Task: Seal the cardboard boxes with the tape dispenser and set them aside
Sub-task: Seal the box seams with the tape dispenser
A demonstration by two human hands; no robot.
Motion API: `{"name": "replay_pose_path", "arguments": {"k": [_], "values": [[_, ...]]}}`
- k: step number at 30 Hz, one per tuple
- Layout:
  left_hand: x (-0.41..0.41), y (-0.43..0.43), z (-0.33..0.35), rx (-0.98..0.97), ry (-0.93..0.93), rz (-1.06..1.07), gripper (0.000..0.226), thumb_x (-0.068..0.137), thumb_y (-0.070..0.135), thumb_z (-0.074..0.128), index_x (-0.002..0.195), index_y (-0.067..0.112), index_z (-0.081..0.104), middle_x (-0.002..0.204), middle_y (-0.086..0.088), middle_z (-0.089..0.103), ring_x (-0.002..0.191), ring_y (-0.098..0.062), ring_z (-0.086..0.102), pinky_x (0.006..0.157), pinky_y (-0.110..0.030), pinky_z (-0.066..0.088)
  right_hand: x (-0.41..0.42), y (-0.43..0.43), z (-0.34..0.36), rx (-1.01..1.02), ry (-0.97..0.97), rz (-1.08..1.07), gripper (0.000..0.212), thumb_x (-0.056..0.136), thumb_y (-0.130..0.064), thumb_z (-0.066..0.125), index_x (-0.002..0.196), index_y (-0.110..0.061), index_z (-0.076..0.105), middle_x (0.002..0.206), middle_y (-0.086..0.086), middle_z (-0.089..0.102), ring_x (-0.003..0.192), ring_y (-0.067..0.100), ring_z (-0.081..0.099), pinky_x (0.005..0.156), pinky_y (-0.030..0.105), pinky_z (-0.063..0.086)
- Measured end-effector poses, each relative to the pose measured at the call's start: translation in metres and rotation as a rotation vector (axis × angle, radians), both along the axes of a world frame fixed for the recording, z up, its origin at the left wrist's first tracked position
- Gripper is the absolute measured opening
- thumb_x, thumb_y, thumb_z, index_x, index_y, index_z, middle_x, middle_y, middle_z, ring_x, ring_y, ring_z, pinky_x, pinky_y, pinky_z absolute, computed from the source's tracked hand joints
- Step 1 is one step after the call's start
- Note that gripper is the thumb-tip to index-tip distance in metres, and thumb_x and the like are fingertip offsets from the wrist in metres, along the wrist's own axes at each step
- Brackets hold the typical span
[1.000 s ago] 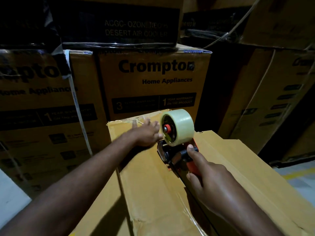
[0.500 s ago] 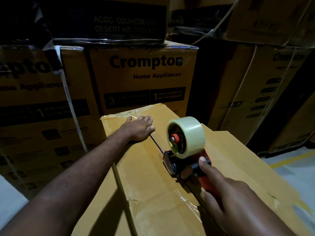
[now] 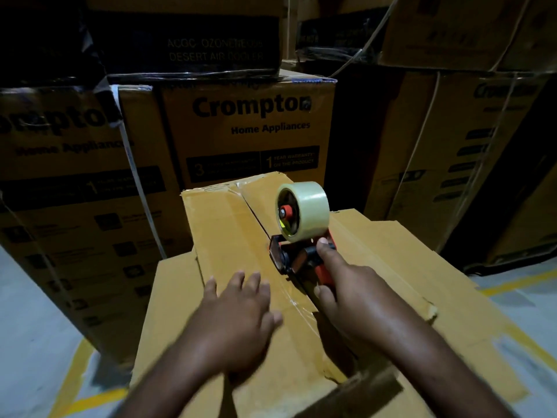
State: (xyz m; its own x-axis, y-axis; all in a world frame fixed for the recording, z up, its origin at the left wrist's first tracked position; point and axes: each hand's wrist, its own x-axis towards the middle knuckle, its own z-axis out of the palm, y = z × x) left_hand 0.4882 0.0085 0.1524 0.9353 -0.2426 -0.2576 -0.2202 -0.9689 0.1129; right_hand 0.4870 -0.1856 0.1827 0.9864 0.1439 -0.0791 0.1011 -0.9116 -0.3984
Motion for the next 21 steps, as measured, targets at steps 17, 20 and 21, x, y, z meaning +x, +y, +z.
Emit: {"name": "replay_pose_path", "arguments": {"k": [17,20,21], "values": [[-0.089,-0.142,-0.046,0.132,-0.310,0.299,0.062,0.106,0.049,0.025,0.157,0.014,0.029,0.168,-0.008,0.017,0.155,-0.030,0.008,0.120,-0.065,0.004,0.001,-0.024,-0.003,0.061,-0.064,0.150,0.079,0.098,-0.021,0.052,0.160,-0.023,0.002,0.128,0.022,0.056,0.089,0.025,0.052,0.072,0.031,0.048],[-0.093,-0.148,-0.044,0.123,-0.330,0.315,0.055,0.104,0.041,0.032,0.150,0.013,0.042,0.167,-0.009,0.021,0.154,-0.030,0.013,0.118,-0.067,0.007,-0.003,-0.023,-0.003,0.023,-0.075,0.154,0.081,0.096,-0.016,0.051,0.160,-0.020,0.001,0.123,0.022,0.058,0.087,0.026,0.052,0.071,0.033,0.050],[-0.094,-0.149,-0.044,0.123,-0.323,0.308,0.054,0.104,0.039,0.034,0.149,0.012,0.044,0.167,-0.009,0.020,0.154,-0.031,0.012,0.118,-0.067,0.007,-0.006,-0.024,-0.002,0.014,-0.073,0.149,0.082,0.095,-0.015,0.051,0.160,-0.020,0.001,0.122,0.022,0.058,0.088,0.027,0.054,0.072,0.035,0.052]]}}
